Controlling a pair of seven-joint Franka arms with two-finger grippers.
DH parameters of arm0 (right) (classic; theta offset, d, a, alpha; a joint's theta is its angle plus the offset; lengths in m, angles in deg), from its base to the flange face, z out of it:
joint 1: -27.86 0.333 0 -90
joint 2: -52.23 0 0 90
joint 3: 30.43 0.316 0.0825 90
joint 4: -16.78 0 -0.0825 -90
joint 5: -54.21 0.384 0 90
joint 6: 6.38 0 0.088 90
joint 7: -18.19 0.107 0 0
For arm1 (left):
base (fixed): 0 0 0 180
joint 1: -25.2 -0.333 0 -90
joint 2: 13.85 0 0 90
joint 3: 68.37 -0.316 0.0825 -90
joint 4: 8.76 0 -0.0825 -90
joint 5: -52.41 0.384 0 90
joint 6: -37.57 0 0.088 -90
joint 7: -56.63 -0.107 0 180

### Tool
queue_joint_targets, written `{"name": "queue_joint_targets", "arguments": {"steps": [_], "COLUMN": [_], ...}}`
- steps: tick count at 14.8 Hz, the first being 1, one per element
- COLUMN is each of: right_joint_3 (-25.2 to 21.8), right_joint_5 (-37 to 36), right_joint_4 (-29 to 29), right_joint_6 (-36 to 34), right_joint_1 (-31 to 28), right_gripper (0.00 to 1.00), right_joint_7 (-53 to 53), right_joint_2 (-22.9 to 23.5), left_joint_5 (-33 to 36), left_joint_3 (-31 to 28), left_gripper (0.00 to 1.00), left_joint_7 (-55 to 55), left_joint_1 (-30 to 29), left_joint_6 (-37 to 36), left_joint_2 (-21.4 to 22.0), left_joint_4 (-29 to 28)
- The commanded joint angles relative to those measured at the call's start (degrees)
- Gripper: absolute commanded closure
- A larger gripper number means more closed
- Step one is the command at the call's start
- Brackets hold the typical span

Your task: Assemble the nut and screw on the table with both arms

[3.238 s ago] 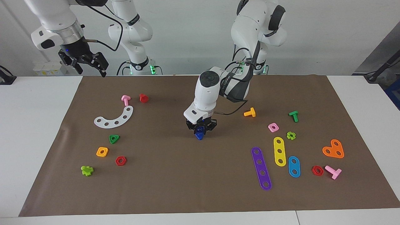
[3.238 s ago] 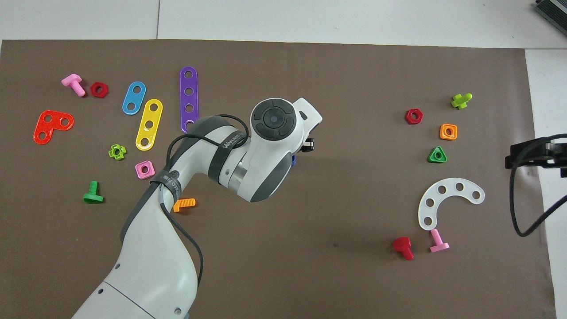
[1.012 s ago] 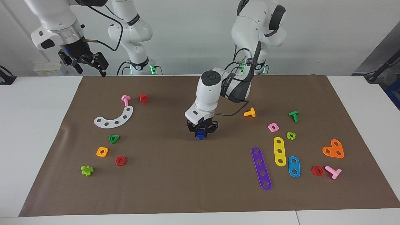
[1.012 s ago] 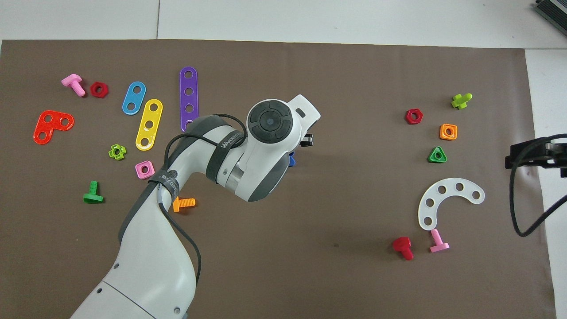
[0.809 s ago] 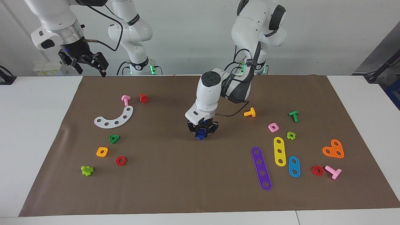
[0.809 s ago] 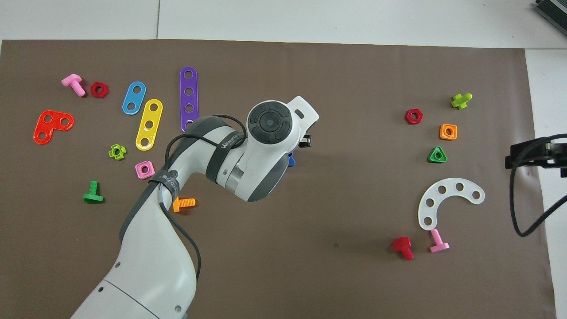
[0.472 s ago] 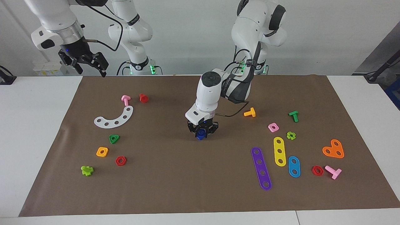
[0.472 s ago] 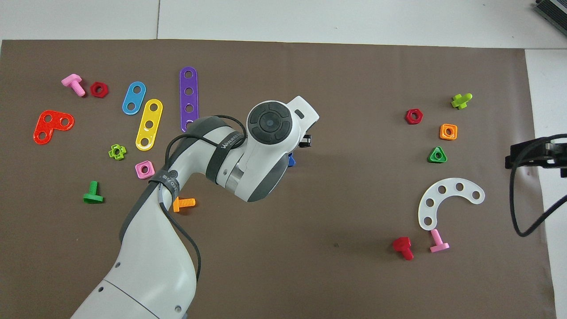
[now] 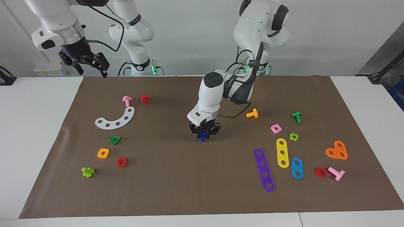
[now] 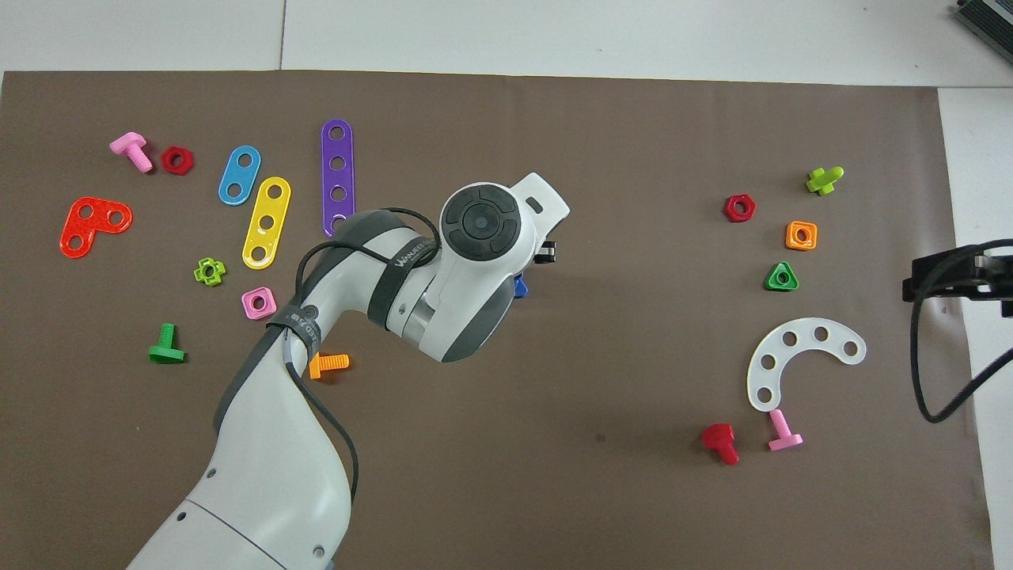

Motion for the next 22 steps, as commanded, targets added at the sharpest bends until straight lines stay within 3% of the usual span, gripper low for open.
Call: {"name": "queue_joint_targets", "arguments": {"steps": [1, 8, 13, 22], "right_joint_3": [0.1, 0.1, 0.1, 0.1], "right_joint_5": [1.19, 1.19, 1.19, 1.19], "right_joint_4": [0.88, 0.88, 0.88, 0.88], "right_joint_6": [-0.94, -0.94, -0.94, -0.94], "right_joint_1": [-0.41, -0.41, -0.41, -0.41], "right_gripper": [0.0, 0.0, 0.0, 0.0], "right_joint_7": [-0.98, -0.98, -0.98, -0.98], "right_joint_2": [0.24, 0.24, 0.24, 0.24], "left_joint_5": [1.42, 1.51, 0.81, 0.19], "left_joint_3": [-0.77, -0.77, -0.68, -0.68], "left_gripper": [1.0, 1.0, 1.0, 1.0], "left_joint_7": [0.53, 0.45, 0.36, 0.62], "left_joint_1": [0.91, 0.82, 0.03, 0.91], "left_joint_6": [2.87, 3.75, -3.88, -3.81], "left_joint_2": [1.08, 1.7, 1.0, 0.82], "left_joint_4": [-4.53, -5.86, 0.02, 0.38]}}
